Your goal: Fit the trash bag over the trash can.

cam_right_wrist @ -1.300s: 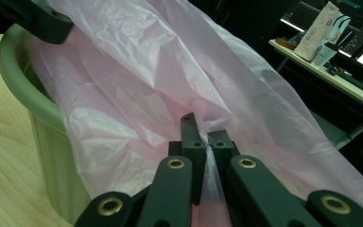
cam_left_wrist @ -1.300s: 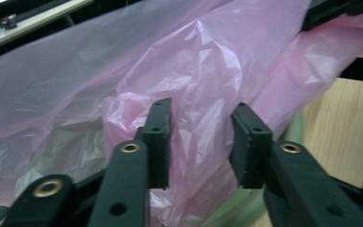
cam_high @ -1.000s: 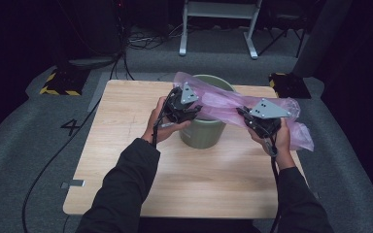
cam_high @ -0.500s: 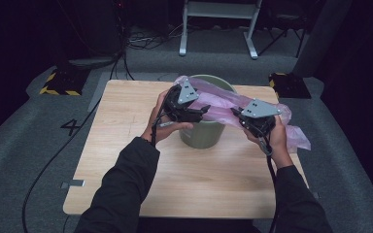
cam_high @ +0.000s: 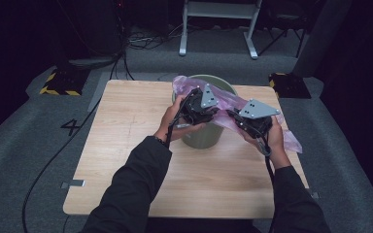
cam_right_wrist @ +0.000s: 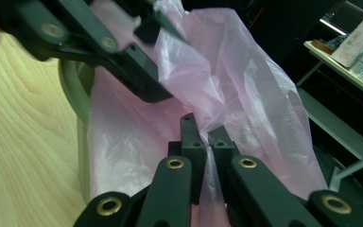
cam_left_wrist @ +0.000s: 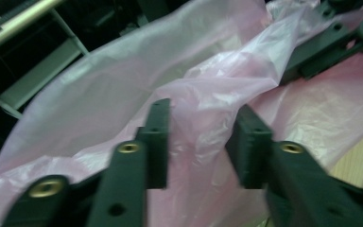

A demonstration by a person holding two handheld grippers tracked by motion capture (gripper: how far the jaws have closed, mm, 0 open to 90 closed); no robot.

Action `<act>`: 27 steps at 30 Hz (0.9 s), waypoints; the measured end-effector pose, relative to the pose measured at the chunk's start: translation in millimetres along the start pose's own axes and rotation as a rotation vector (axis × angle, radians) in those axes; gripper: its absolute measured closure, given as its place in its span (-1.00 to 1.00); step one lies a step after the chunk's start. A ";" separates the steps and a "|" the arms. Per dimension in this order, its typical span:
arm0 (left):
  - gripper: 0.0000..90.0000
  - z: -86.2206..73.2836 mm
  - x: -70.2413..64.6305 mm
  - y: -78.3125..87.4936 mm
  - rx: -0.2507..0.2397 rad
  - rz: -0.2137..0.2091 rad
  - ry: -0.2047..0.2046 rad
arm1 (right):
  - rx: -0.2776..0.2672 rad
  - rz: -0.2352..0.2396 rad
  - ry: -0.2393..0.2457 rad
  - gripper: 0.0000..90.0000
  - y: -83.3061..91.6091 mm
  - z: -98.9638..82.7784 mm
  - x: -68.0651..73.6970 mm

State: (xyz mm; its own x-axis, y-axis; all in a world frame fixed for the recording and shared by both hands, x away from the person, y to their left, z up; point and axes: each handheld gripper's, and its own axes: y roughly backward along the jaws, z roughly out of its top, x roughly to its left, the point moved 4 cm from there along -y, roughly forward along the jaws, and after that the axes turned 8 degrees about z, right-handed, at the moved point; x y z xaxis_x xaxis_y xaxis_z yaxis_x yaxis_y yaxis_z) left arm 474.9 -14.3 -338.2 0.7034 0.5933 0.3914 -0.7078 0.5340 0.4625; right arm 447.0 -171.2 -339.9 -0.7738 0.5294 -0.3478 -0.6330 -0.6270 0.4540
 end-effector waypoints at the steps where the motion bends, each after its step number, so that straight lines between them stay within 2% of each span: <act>1: 0.65 -0.7 0.2 -1.1 0.004 -0.001 -0.007 | -0.003 0.003 -0.001 0.98 -0.3 0.1 0.4; 5: 0.91 -2.6 -0.6 -3.6 0.033 -0.006 -0.028 | -0.006 0.014 -0.002 0.92 -1.9 -0.4 2.3; 9: 0.97 -4.5 2.7 -4.2 0.035 -0.006 -0.005 | -0.022 0.018 -0.020 0.69 -1.0 -0.7 3.1; 10: 0.98 -5.7 4.4 -3.9 0.036 -0.009 0.000 | -0.032 0.021 -0.025 0.59 -0.2 -0.7 3.0; 12: 0.98 -7.1 5.9 -3.2 0.032 -0.017 0.021 | -0.040 0.015 -0.044 0.24 2.8 -1.5 1.5; 14: 0.99 -8.4 8.5 -2.2 0.029 -0.013 0.026 | -0.045 0.028 -0.060 0.13 5.8 -3.1 0.9; 18: 0.99 -12.4 14.1 -0.7 0.030 -0.008 0.059 | -0.058 0.009 -0.074 -0.17 17.6 -8.4 -0.4; 23: 0.99 -16.5 21.8 -0.3 0.025 -0.006 0.096 | -0.026 -0.013 -0.078 -0.38 33.4 -22.4 -1.3; 27: 0.99 -20.3 27.3 -1.5 0.029 -0.005 0.121 | 0.017 -0.014 -0.097 -0.45 38.4 -37.8 -1.3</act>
State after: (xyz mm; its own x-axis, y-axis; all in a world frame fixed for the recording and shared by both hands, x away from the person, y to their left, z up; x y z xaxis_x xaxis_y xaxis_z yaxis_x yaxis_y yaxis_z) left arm 493.9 13.4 -344.3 0.6924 0.6603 0.2908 -0.7010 0.5204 0.4876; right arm 422.9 -217.5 -353.1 -0.7585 0.5916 -0.2734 -0.6428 -0.6099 0.4635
